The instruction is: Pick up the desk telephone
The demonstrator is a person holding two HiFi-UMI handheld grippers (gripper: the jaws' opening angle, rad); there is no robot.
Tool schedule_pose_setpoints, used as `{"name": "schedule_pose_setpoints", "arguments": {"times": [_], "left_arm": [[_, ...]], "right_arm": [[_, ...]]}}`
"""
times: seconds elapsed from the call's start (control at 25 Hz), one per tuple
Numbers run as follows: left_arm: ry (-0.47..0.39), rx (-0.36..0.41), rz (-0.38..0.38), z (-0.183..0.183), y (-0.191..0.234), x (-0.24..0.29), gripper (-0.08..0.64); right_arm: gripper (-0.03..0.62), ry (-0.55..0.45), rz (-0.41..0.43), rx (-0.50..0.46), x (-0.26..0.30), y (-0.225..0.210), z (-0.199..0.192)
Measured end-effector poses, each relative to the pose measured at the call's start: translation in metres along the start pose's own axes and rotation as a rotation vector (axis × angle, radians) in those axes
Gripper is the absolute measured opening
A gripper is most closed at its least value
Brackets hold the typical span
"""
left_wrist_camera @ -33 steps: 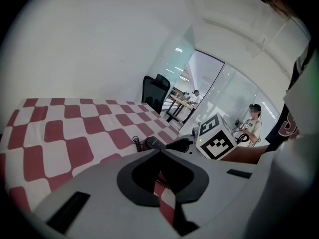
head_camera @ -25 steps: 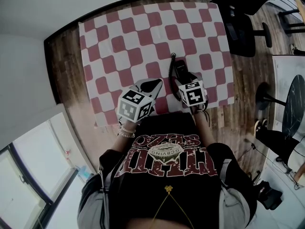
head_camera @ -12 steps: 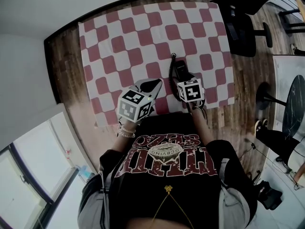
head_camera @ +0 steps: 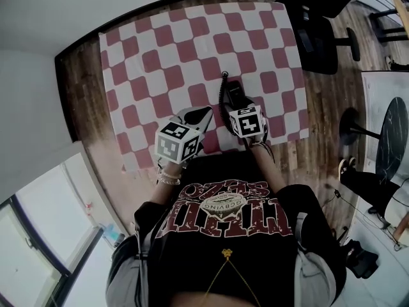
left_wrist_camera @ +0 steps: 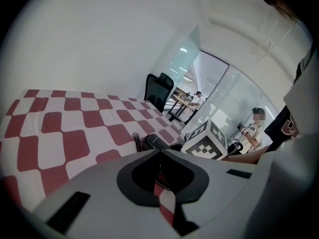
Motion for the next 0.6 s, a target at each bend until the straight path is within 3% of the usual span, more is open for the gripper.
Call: {"name": "schedule_pose_setpoints", "arguments": {"times": [0.2, 0.6], "left_arm": [[-0.004, -0.005, 0.016, 0.0, -0.007, 0.006, 0.008], [-0.005, 0.007, 0.083, -0.002, -0.02, 0.006, 0.008]], "right_arm": [[0.279, 0.031, 0.026, -0.055, 0.0, -0.002, -0.001], [0.279, 0.092, 0.078, -0.251, -0.006, -0.001, -0.005]]}}
Point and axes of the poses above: the fingertips, and each gripper's own axes: x forward along the fingers, y to its left, z out of its top, the point moved 7 cm from there along -x, backward along the fingers, and after that the axes turned 10 degrees about x, right-handed, at the moved point
